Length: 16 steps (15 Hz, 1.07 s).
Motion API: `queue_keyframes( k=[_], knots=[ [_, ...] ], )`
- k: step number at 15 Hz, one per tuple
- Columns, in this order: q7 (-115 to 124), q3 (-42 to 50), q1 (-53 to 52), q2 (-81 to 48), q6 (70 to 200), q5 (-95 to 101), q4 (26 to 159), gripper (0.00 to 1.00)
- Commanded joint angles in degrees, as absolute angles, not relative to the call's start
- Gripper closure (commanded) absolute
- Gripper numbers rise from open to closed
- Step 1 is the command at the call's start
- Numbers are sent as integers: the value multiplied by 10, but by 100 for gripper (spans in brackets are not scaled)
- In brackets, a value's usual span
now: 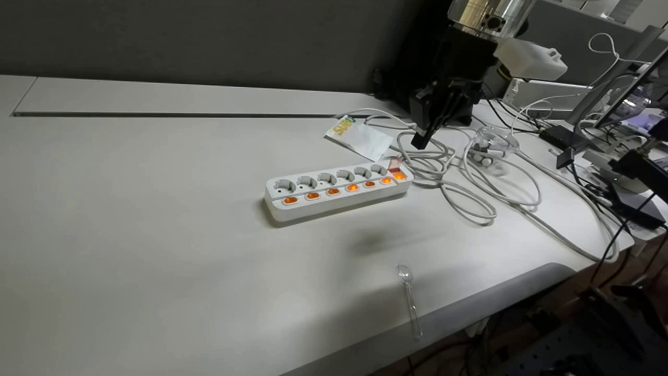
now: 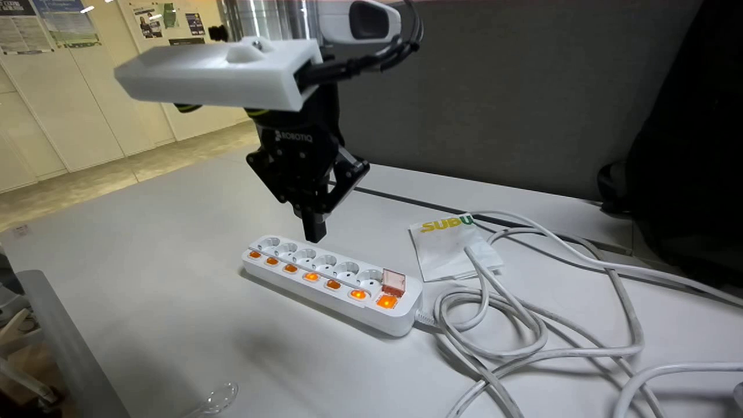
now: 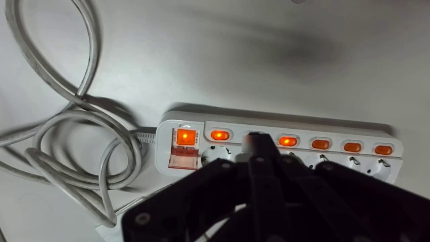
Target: Turn off the second switch from the right on the extension cable
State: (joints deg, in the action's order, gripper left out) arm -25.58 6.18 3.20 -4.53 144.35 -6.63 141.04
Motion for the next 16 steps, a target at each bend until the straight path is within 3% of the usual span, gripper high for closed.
queue_keyframes(
  k=[1,16],
  knots=[
    [-277,44,46,-58,1471,-103,1409,100],
    [-273,17,97,-183,1549,-111,1351,100]
  ],
)
